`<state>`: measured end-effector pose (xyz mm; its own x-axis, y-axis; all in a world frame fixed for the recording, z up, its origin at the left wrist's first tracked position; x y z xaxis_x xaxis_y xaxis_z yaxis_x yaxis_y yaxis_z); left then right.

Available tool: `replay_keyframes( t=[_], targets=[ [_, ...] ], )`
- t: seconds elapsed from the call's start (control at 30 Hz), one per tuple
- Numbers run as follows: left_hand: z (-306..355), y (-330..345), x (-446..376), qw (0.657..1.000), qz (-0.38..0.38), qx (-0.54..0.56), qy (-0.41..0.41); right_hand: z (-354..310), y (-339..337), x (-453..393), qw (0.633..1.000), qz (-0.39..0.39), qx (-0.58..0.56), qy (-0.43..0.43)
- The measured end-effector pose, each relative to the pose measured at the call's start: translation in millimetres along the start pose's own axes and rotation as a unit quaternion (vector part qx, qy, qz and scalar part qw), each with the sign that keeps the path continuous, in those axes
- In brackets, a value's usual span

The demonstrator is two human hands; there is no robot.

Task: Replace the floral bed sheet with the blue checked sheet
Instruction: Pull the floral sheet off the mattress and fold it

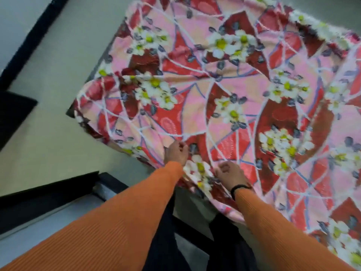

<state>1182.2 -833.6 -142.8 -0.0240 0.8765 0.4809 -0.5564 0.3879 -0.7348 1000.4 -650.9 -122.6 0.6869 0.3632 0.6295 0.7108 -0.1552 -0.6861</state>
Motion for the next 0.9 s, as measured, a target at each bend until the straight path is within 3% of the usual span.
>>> replay_keyframes(
  t=[0.2, 0.37, 0.5, 0.6, 0.7, 0.77, 0.83, 0.9],
  targets=[
    [-95, -171, -160, 0.982, 0.165, -0.027, -0.090, -184, 99, 1, 0.996, -0.063, -0.034, -0.051],
    [-175, -264, -237, 0.930, 0.244, 0.069, -0.265, -309, 175, 1, 0.983, -0.124, 0.001, -0.134],
    [-180, -297, -284, 0.945, 0.235, 0.080, -0.213, -388, 214, 4, 0.964, -0.155, 0.034, -0.215],
    [-171, -300, -313, 0.977, 0.167, 0.012, -0.129, -424, 237, 4, 0.960, -0.177, 0.027, -0.213],
    [-155, -307, -312, 0.986, 0.132, -0.021, -0.097, -448, 251, 5, 0.963, -0.192, -0.021, -0.187],
    [-126, -299, -293, 0.996, 0.080, -0.027, -0.035, -455, 259, 4, 0.968, -0.195, -0.085, -0.133],
    [-90, -274, -258, 0.999, -0.024, -0.002, 0.045, -456, 264, 6, 0.970, -0.190, -0.134, -0.075],
    [-70, -239, -215, 0.982, -0.169, 0.031, 0.075, -458, 254, 4, 0.979, -0.136, -0.111, -0.100]
  ],
)
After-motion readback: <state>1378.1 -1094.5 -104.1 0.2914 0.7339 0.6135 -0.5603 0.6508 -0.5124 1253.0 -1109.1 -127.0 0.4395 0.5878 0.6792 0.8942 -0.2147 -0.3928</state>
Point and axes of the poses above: each hand's wrist, its own x-axis away from the middle knuckle, its own y-axis out of the palm, z = x × y, the point moved 10 cm from there along -x, towards the middle knuckle, and after that the axes turned 15 degrees about z, right-handed, at the moved point
